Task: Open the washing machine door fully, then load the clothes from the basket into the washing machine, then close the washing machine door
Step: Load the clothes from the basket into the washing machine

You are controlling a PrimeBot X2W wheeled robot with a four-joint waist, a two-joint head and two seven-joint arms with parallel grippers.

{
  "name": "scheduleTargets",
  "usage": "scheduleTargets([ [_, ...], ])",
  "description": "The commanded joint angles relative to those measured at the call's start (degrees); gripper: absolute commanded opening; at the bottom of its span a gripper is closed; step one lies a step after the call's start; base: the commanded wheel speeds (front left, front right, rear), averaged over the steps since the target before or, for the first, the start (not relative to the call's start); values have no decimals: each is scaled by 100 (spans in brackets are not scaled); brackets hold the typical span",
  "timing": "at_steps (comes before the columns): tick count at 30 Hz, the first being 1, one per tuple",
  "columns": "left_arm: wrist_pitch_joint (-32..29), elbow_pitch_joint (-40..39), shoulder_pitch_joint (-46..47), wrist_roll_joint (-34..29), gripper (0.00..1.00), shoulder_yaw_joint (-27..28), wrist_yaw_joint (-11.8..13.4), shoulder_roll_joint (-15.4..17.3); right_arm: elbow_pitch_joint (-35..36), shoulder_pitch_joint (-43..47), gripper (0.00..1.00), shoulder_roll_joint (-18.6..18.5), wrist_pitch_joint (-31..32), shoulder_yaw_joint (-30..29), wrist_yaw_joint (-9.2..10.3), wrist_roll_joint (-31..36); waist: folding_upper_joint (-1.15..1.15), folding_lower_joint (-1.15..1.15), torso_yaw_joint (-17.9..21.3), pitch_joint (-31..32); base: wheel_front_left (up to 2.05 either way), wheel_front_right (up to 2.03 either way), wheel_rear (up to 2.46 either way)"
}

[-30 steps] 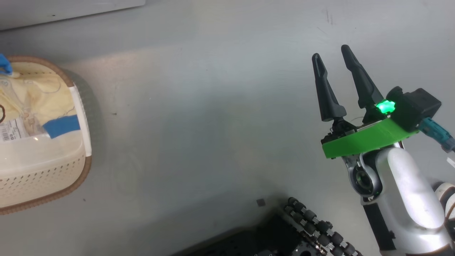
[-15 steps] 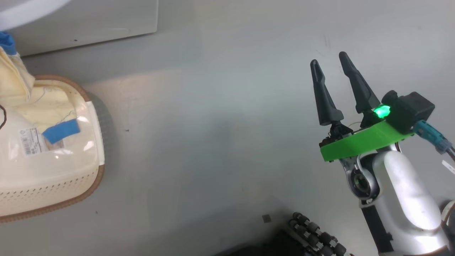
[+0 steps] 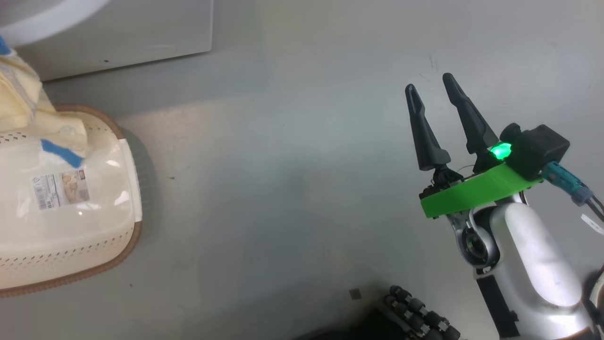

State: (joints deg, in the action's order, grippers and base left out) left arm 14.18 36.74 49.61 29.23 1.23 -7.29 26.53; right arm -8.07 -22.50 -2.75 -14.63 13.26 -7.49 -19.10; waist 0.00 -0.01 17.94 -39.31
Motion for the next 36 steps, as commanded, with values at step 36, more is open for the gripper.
scheduleTargets([
  [36,-1181,372,5565,57,0,-2373,-20,2033,344,-176,100,-12,-37,534,0,-695,0,1,758,-1276,0,0,0],
])
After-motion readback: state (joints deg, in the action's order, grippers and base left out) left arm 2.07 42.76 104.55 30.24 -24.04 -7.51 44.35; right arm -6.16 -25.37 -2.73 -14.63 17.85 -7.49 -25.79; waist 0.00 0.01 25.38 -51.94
